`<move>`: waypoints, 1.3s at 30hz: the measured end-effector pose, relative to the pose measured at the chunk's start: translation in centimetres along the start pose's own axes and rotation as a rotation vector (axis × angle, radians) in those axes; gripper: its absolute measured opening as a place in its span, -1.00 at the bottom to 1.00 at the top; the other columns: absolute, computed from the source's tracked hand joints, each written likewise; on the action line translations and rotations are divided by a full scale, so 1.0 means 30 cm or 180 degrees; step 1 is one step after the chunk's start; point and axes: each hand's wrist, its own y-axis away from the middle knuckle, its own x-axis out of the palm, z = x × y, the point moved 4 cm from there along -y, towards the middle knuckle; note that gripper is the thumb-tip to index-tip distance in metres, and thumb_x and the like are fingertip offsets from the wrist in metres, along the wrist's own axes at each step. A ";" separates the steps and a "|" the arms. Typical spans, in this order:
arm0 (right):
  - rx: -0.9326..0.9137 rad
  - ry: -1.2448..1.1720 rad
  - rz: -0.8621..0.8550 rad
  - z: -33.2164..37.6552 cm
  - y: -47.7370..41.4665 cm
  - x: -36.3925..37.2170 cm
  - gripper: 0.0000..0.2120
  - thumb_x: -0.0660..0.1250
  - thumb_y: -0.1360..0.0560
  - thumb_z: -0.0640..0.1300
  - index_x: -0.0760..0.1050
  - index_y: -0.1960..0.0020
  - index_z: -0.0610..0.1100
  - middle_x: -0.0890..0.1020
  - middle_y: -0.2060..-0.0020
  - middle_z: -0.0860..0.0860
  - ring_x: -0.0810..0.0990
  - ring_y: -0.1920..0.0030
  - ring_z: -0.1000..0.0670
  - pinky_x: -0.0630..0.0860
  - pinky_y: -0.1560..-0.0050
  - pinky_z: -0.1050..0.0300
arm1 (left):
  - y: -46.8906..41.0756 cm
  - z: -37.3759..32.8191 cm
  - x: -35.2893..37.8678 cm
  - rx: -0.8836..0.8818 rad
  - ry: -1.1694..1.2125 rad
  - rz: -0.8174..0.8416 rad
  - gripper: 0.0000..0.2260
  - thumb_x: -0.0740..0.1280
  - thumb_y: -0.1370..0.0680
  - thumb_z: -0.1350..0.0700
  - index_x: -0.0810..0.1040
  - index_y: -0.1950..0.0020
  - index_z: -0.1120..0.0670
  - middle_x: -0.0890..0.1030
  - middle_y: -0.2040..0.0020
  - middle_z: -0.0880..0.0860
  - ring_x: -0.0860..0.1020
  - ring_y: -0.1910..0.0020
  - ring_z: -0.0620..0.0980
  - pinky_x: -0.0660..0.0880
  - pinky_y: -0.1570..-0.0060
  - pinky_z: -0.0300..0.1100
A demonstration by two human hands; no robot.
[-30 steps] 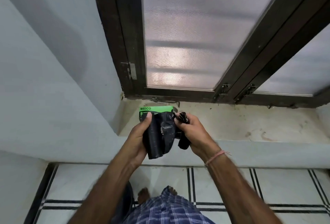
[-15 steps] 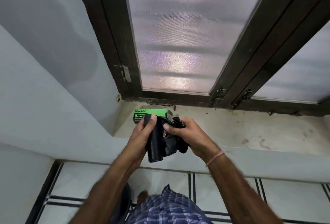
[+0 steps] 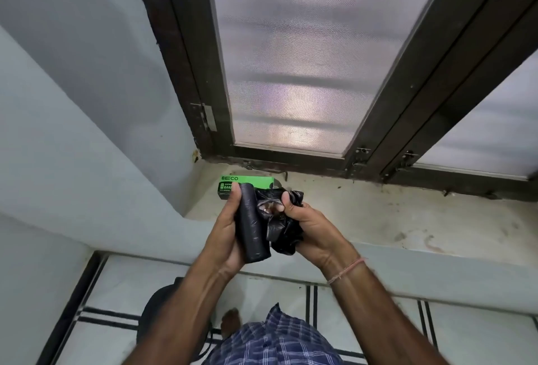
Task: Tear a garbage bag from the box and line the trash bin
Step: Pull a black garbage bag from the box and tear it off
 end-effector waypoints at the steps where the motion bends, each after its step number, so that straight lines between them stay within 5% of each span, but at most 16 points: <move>1: -0.0039 -0.0101 0.0058 -0.002 0.000 -0.001 -0.72 0.34 -0.56 0.00 0.56 0.25 -0.13 0.62 0.16 -0.06 0.65 0.07 -0.04 0.64 -0.03 0.10 | -0.001 0.002 -0.001 0.0039 0.0089 -0.0017 -0.39 0.18 -0.65 -0.26 0.58 -0.37 0.24 0.64 -0.31 0.30 0.66 -0.23 0.21 0.63 -0.22 0.06; 6: -0.0141 -0.0391 0.0136 0.004 0.009 -0.009 -0.74 0.28 -0.63 -0.06 0.51 0.15 -0.21 0.57 0.17 -0.10 0.63 0.10 -0.05 0.66 -0.11 0.06 | -0.001 0.002 0.012 0.0184 -0.0005 0.0095 -0.55 0.22 -0.64 -0.19 0.62 -0.25 0.13 0.69 -0.15 0.26 0.71 -0.08 0.15 0.67 -0.06 0.02; 12: -0.0203 0.0997 -0.0001 0.039 0.024 -0.037 -0.51 0.35 -0.64 0.06 0.59 -0.26 -0.39 0.61 0.20 -0.06 0.59 0.12 -0.04 0.56 -0.08 0.02 | 0.006 -0.019 0.006 0.0402 -0.0975 0.0285 -0.50 0.28 -0.60 -0.21 0.62 -0.33 0.14 0.71 -0.19 0.22 0.68 -0.19 0.22 0.59 -0.18 0.12; 16: -0.0319 0.1272 -0.0004 0.055 0.045 -0.025 -0.83 0.38 -0.63 -0.12 0.76 -0.09 -0.08 0.73 0.14 -0.01 0.68 0.08 0.03 0.62 0.00 0.16 | -0.003 -0.029 -0.006 0.0420 -0.1290 0.0227 -0.39 0.39 -0.48 -0.30 0.65 -0.25 0.19 0.74 -0.03 0.20 0.71 -0.05 0.19 0.62 -0.09 0.07; 21: -0.0138 0.1145 -0.0130 0.055 0.035 -0.040 -0.76 0.35 -0.65 -0.12 0.59 0.15 -0.19 0.58 0.35 -0.01 0.56 0.31 0.03 0.58 0.20 0.22 | 0.000 -0.007 -0.023 0.0056 -0.1359 0.0283 -0.48 0.25 -0.60 -0.26 0.68 -0.27 0.12 0.70 -0.20 0.27 0.67 -0.21 0.29 0.55 -0.31 0.20; 28: 0.0104 -0.0117 -0.0168 -0.002 0.007 -0.030 -0.75 0.27 -0.65 -0.10 0.44 0.18 -0.17 0.47 0.38 -0.03 0.60 0.31 -0.04 0.65 0.15 0.08 | -0.009 0.032 -0.012 -0.0230 -0.0182 0.0149 -0.39 0.35 -0.56 -0.26 0.63 -0.32 0.23 0.66 -0.03 0.21 0.66 0.14 0.06 0.67 0.03 -0.05; 33: -0.0021 -0.0550 -0.0415 0.020 -0.004 -0.055 -0.78 0.27 -0.62 -0.05 0.44 0.16 -0.12 0.55 0.30 -0.04 0.57 0.18 -0.07 0.69 0.16 0.00 | -0.029 0.019 -0.033 0.0095 0.0256 -0.0098 -0.63 0.35 -0.57 -0.17 0.74 0.21 0.06 0.63 0.29 0.08 0.64 0.36 0.01 0.65 0.26 -0.12; 36: -0.0208 -0.0776 -0.0579 0.017 -0.019 -0.049 -0.70 0.21 -0.71 -0.07 0.47 0.17 -0.15 0.55 0.35 -0.06 0.63 0.20 -0.09 0.68 0.02 -0.08 | -0.049 0.011 -0.016 0.0367 0.0027 -0.0165 -0.59 0.32 -0.59 -0.19 0.76 0.06 0.12 0.71 0.25 0.13 0.70 0.30 0.06 0.68 0.16 -0.04; 39: -0.0251 -0.0979 -0.0696 0.022 -0.038 -0.064 -0.69 0.21 -0.71 -0.03 0.45 0.16 -0.14 0.43 0.45 0.01 0.46 0.46 0.05 0.56 0.38 0.16 | -0.067 -0.011 -0.038 0.0578 -0.0273 -0.0470 -0.44 0.49 -0.43 -0.29 0.63 -0.07 0.21 0.65 0.27 0.11 0.62 0.37 0.04 0.65 0.19 -0.03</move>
